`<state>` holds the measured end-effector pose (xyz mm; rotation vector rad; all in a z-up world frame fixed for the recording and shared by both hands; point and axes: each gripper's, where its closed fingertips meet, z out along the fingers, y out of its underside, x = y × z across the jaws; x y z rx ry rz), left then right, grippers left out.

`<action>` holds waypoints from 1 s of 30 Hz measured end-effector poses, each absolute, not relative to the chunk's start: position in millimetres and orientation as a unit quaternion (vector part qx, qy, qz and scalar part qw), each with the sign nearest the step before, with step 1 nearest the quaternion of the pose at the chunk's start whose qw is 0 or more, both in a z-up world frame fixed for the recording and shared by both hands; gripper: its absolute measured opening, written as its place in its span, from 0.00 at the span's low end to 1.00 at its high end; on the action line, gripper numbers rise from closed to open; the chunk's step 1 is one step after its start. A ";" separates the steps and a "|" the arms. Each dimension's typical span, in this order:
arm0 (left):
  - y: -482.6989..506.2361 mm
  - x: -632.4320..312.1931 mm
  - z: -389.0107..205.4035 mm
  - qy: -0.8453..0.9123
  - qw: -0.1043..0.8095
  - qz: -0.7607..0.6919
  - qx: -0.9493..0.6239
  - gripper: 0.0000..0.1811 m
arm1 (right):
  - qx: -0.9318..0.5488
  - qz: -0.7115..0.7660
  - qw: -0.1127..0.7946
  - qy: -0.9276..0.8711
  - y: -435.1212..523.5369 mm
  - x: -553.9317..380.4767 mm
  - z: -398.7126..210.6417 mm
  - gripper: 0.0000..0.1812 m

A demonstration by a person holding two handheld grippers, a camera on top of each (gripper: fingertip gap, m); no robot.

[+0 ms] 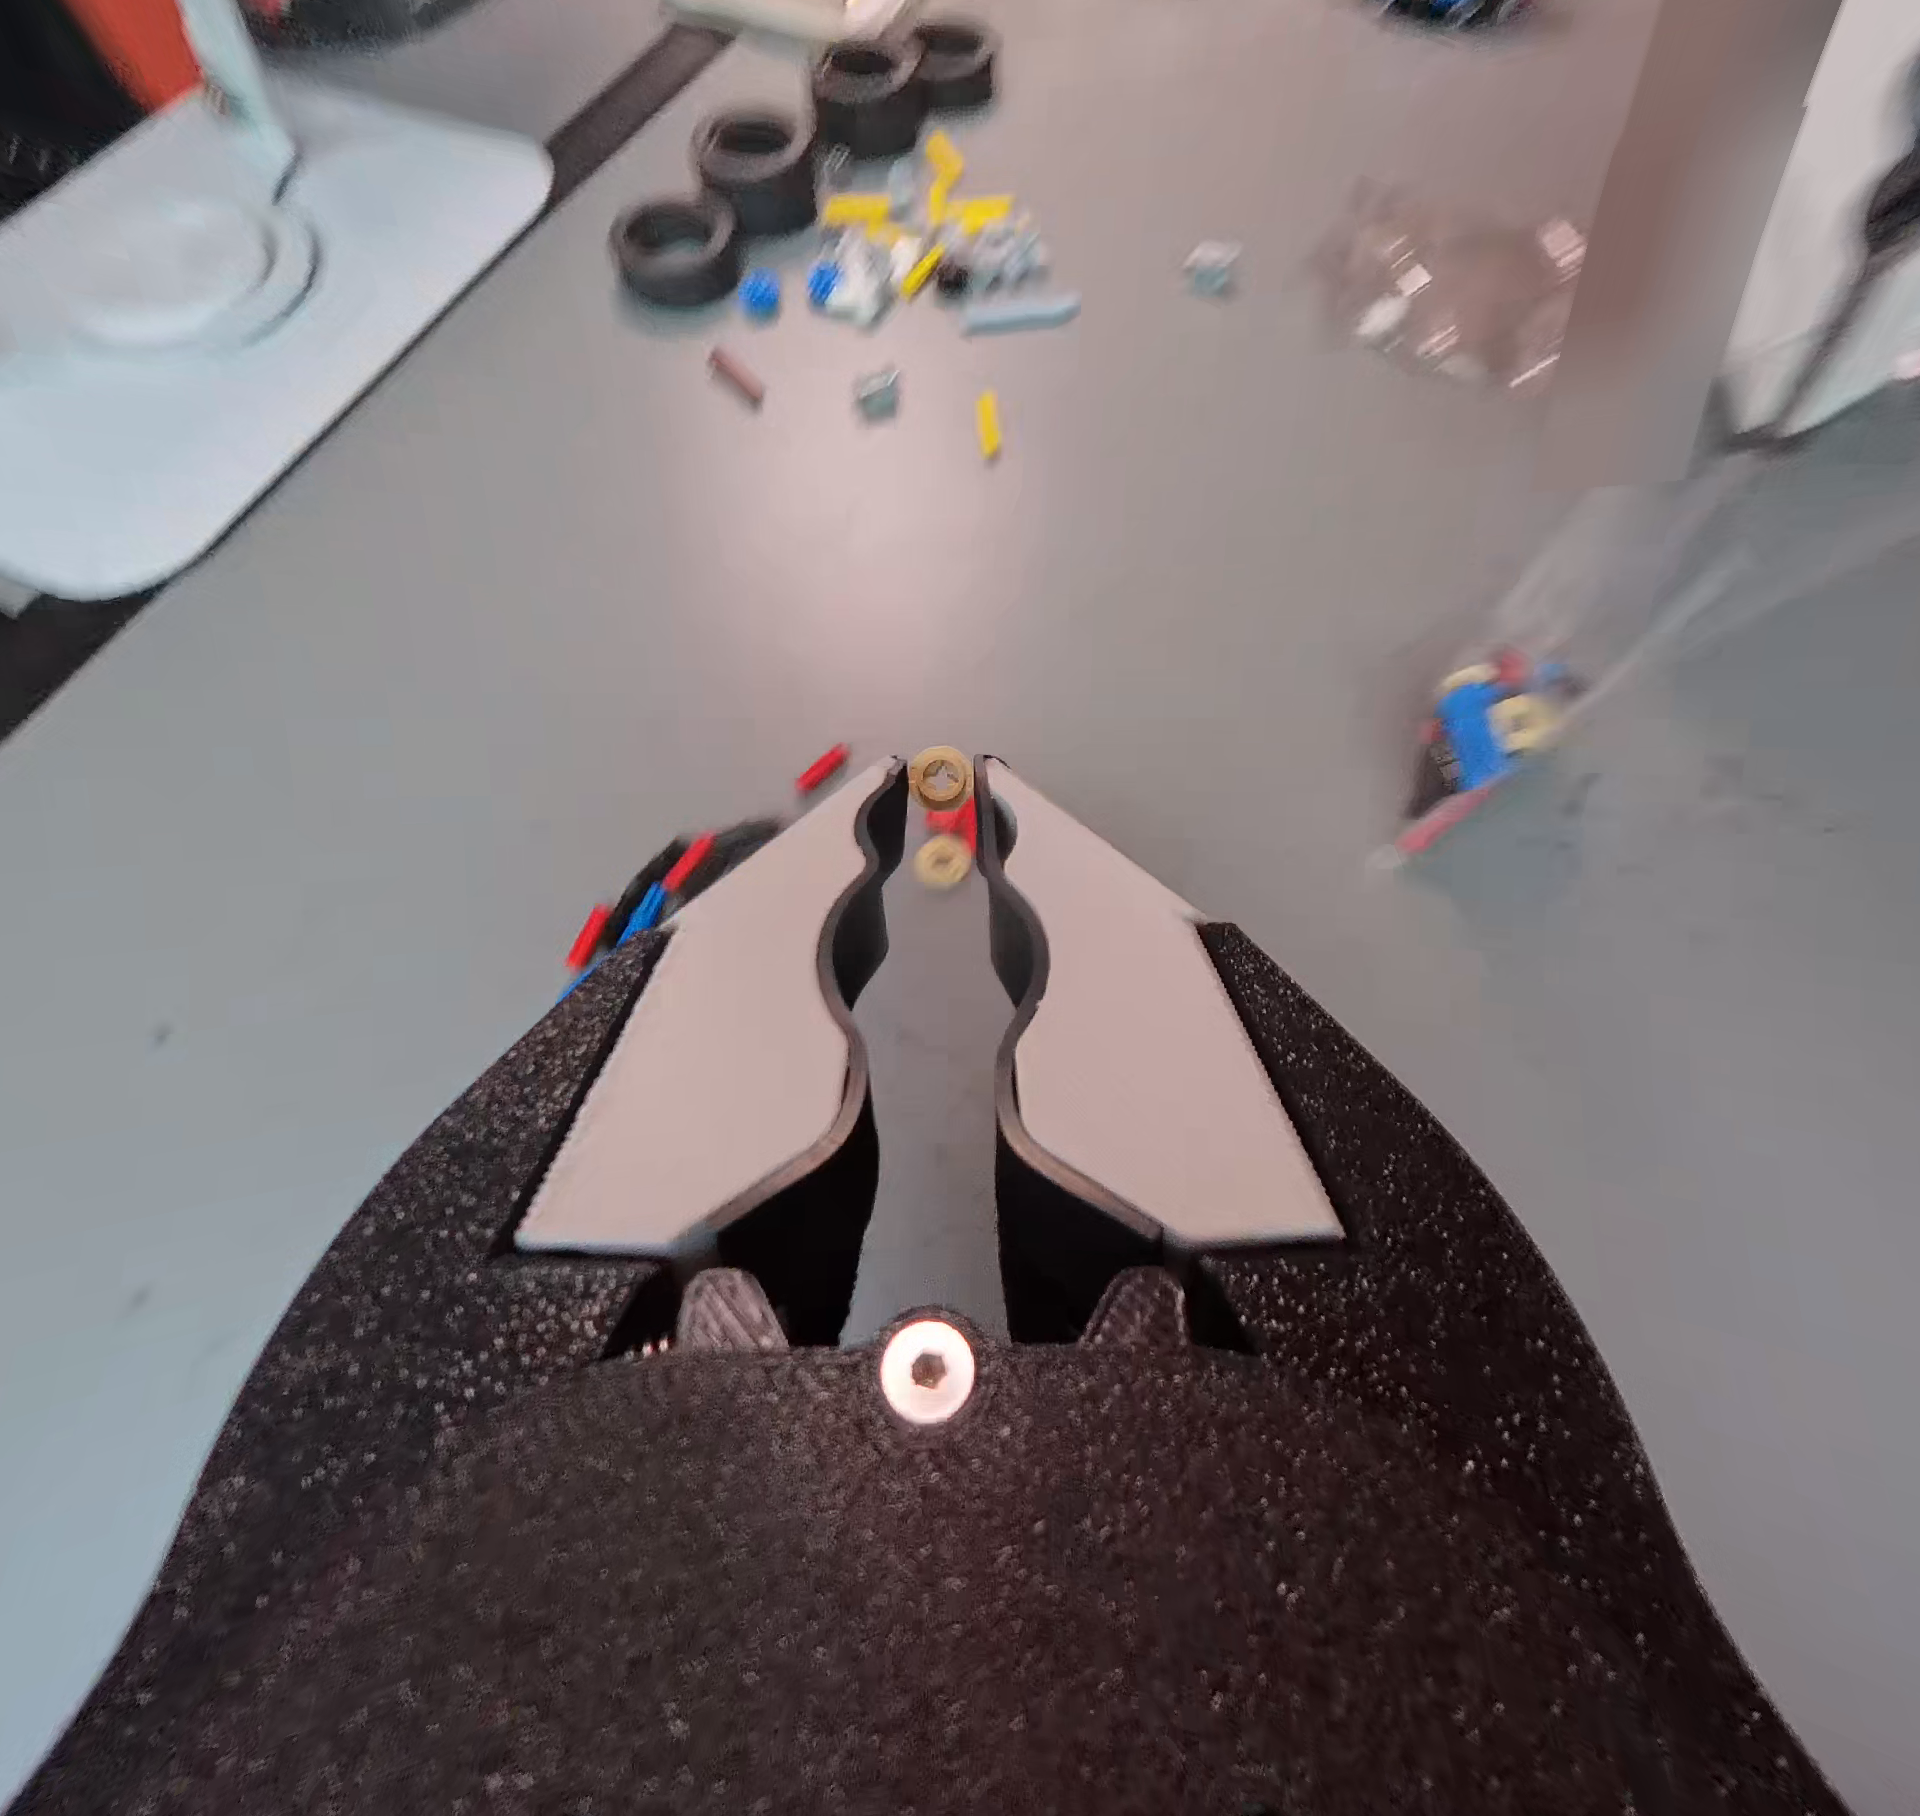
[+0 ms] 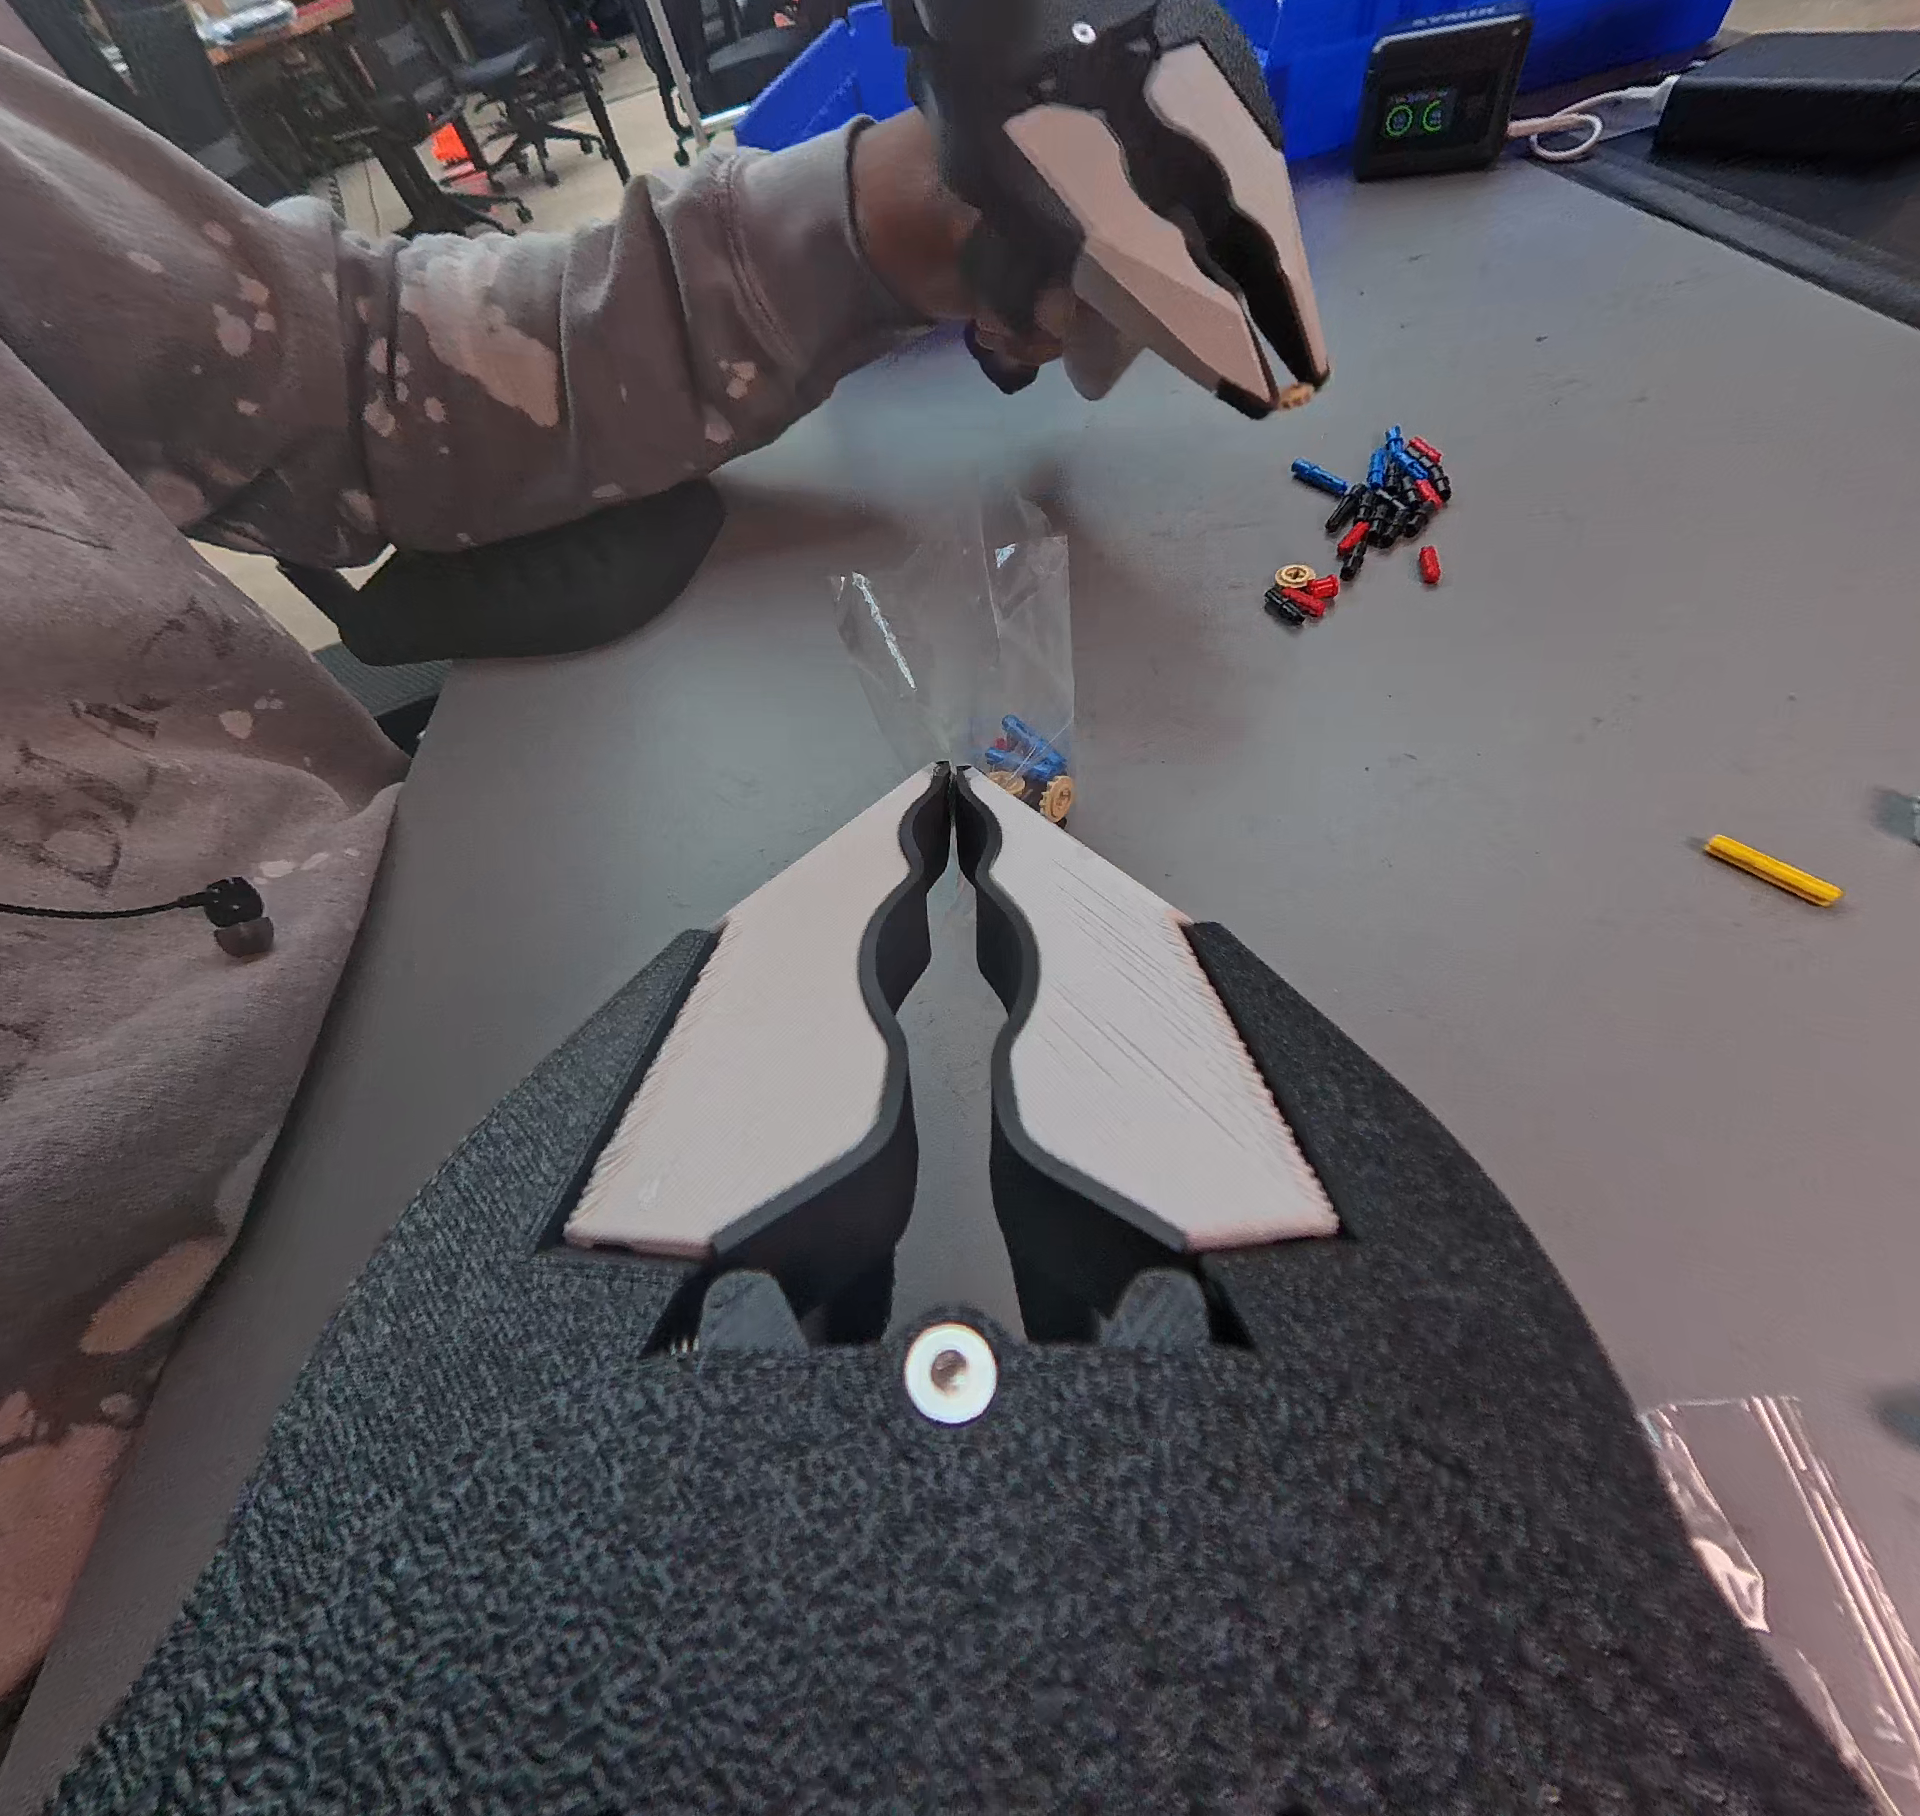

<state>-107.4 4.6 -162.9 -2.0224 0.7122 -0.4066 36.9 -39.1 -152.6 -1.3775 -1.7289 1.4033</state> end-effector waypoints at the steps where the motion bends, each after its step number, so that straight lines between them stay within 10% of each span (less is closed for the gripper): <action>1: -3.1 -85.8 -142.3 0.317 0.485 -0.196 -0.791 0.07 | -0.509 0.518 0.258 -0.637 -38.9 36.7 -152.8 0.00; 10: -41.1 12.7 -127.9 0.451 0.482 -0.236 -0.713 0.11 | -0.510 0.517 0.257 -0.638 -38.7 37.1 -154.4 0.00; 30: 10.2 -117.0 -224.2 0.322 0.379 -0.104 -0.861 0.12 | -0.509 0.515 0.253 -0.642 -40.7 37.7 -156.9 0.00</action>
